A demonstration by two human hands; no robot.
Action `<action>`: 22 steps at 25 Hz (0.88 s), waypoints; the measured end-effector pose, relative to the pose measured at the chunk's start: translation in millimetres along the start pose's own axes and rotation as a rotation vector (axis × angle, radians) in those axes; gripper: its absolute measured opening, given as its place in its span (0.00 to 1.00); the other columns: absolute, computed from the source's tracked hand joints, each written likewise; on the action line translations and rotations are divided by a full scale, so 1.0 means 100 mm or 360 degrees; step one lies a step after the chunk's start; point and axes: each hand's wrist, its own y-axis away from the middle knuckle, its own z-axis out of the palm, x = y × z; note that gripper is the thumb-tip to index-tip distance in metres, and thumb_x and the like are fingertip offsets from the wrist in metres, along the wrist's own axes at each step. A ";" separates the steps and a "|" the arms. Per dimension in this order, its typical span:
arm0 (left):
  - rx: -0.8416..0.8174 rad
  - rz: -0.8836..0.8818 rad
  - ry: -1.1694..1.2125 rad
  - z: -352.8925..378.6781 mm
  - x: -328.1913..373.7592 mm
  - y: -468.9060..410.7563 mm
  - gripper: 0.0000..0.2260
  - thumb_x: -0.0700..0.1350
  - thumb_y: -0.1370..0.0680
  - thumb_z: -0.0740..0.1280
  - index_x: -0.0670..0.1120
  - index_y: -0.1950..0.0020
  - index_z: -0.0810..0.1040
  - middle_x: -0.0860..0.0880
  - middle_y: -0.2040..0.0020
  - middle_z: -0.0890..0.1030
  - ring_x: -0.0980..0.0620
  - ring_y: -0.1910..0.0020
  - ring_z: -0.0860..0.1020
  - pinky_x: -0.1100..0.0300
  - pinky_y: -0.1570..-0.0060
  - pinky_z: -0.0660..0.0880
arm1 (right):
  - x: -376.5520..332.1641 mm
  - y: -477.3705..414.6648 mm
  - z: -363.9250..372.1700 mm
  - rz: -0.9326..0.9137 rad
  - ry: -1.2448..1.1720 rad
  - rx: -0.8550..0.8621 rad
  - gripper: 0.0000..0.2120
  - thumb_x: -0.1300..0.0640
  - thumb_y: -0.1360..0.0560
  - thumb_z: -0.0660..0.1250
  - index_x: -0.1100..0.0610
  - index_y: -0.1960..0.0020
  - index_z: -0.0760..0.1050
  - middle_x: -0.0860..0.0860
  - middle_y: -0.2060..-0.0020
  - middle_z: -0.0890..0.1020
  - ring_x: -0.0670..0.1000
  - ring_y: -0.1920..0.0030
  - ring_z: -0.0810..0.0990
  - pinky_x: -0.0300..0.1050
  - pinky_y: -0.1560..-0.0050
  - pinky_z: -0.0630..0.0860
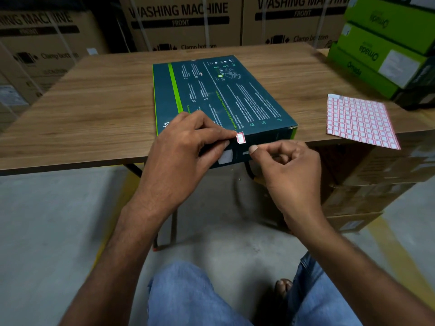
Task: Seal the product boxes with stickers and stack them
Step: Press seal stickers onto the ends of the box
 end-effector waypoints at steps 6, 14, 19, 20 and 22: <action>0.0013 -0.0002 -0.0010 0.00 0.01 0.00 0.10 0.48 0.19 0.72 0.53 0.38 0.86 0.53 0.51 0.81 0.49 0.51 0.77 0.49 0.53 0.74 | -0.09 -0.08 -0.07 -0.0681 0.0150 0.0003 0.04 0.56 0.23 0.75 0.53 0.48 0.85 0.48 0.50 0.78 0.44 0.51 0.77 0.36 0.50 0.74; 0.0111 -0.0067 0.0178 0.00 -0.03 0.01 0.06 0.46 0.22 0.77 0.48 0.46 0.89 0.54 0.50 0.87 0.55 0.50 0.84 0.50 0.49 0.81 | 0.06 -0.34 -0.04 -0.1207 0.0511 -0.0082 0.08 0.52 0.22 0.76 0.52 0.45 0.88 0.47 0.50 0.82 0.54 0.48 0.77 0.40 0.47 0.70; 0.0121 -0.0099 0.0279 -0.02 -0.05 0.00 0.06 0.45 0.23 0.78 0.46 0.48 0.89 0.53 0.50 0.88 0.57 0.50 0.85 0.51 0.48 0.82 | 0.10 -0.43 -0.08 -0.1461 0.0696 -0.0070 0.09 0.49 0.19 0.71 0.50 0.44 0.88 0.49 0.48 0.84 0.55 0.50 0.76 0.51 0.52 0.72; 0.0122 -0.0094 0.0283 -0.03 -0.04 0.00 0.06 0.44 0.24 0.78 0.46 0.48 0.89 0.52 0.50 0.88 0.57 0.49 0.85 0.51 0.47 0.82 | 0.09 -0.46 -0.09 -0.1547 0.0774 -0.0075 0.09 0.49 0.18 0.70 0.50 0.43 0.88 0.49 0.48 0.84 0.56 0.51 0.76 0.54 0.53 0.72; 0.0126 -0.0093 0.0285 -0.04 -0.03 0.00 0.06 0.44 0.24 0.79 0.46 0.48 0.89 0.52 0.49 0.88 0.58 0.49 0.85 0.53 0.46 0.82 | 0.08 -0.50 -0.12 -0.1629 0.0886 -0.0113 0.11 0.48 0.17 0.69 0.50 0.41 0.87 0.49 0.46 0.84 0.57 0.50 0.76 0.58 0.54 0.73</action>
